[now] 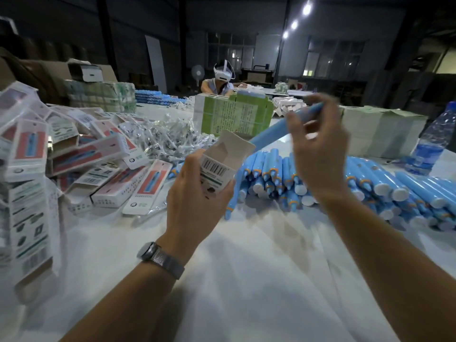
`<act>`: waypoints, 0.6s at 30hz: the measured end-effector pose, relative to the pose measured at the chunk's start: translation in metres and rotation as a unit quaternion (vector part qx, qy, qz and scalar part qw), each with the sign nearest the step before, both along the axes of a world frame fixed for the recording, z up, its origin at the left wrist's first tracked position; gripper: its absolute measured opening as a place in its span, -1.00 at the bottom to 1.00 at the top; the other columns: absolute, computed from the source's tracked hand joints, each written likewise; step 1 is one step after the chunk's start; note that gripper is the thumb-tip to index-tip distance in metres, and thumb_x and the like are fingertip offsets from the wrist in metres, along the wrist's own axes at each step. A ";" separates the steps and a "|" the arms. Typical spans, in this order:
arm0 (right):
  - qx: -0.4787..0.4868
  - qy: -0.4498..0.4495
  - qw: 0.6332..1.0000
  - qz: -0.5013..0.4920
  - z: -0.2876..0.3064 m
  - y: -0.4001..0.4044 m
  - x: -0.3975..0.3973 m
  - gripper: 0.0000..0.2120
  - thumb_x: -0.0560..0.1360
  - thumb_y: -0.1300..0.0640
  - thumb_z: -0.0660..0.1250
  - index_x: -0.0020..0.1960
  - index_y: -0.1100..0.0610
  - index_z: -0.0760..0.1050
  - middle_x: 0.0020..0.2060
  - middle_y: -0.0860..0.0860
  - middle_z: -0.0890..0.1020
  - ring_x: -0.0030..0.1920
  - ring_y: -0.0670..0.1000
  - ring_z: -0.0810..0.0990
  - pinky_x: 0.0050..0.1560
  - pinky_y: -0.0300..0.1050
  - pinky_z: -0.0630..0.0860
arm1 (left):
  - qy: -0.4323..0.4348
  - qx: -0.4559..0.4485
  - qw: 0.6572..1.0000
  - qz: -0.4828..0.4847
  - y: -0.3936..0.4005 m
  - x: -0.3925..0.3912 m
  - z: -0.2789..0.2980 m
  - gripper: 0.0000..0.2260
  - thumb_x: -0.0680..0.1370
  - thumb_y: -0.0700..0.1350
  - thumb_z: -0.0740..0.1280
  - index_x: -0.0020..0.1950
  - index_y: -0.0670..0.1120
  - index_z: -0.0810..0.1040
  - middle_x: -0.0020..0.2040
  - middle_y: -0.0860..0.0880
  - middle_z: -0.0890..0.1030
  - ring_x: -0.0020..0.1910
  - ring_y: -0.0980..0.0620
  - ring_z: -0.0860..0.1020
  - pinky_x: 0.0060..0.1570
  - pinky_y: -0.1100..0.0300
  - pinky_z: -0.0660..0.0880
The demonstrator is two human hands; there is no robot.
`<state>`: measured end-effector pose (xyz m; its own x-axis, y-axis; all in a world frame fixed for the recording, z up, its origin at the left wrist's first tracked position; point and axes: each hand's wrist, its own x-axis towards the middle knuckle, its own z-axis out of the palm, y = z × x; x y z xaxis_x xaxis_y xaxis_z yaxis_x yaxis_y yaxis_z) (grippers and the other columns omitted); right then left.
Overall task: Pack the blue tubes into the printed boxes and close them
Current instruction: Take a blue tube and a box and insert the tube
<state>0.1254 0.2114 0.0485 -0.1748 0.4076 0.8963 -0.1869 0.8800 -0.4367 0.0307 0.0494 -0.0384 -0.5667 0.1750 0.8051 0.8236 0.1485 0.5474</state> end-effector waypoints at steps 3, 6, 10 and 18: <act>-0.086 0.114 0.978 0.153 0.029 -0.005 0.032 -0.80 0.55 0.10 0.31 0.14 0.04 0.36 -0.29 -0.15 0.57 -0.41 -0.05 0.49 -0.46 -0.14 0.47 | 0.014 -0.011 0.999 0.028 0.002 -0.001 -0.001 -0.43 0.40 -0.07 0.55 0.18 0.07 0.22 0.02 -0.09 0.57 -0.10 -0.24 0.55 -0.25 -0.03 0.51; -0.078 0.117 0.964 0.228 0.037 -0.018 0.042 -0.78 0.58 0.19 0.30 0.16 0.10 0.30 -0.33 -0.16 0.57 -0.44 -0.05 0.48 -0.51 -0.17 0.43 | 0.032 -0.042 0.998 0.017 0.001 -0.001 -0.001 -0.42 0.40 -0.09 0.55 0.21 0.05 0.21 0.04 -0.11 0.57 -0.09 -0.23 0.55 -0.26 0.01 0.46; -0.039 0.082 0.970 0.227 0.026 -0.037 0.035 -0.70 0.58 0.24 0.32 0.18 0.04 0.25 -0.31 -0.11 0.57 -0.36 0.00 0.53 -0.36 -0.07 0.49 | 0.039 -0.077 0.996 -0.026 -0.002 0.004 -0.001 -0.46 0.45 0.16 0.39 0.31 0.06 0.24 0.16 -0.04 0.55 0.03 -0.15 0.57 -0.19 -0.08 0.56; 0.018 0.033 0.983 0.177 0.010 -0.045 0.026 -0.65 0.53 0.11 0.40 0.14 -0.08 0.26 -0.30 -0.09 0.59 -0.31 -0.03 0.62 -0.32 -0.14 0.52 | 0.076 -0.105 0.989 -0.071 -0.001 0.015 -0.003 -0.60 0.62 0.10 0.14 0.43 0.01 0.27 0.14 -0.06 0.53 0.05 -0.09 0.51 -0.07 0.05 0.45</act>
<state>0.1517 0.1660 0.0584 -0.2416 0.2986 0.9233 -0.5111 0.7697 -0.3826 0.0452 0.0482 -0.0410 -0.3991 0.4171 0.8165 0.9149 0.1221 0.3848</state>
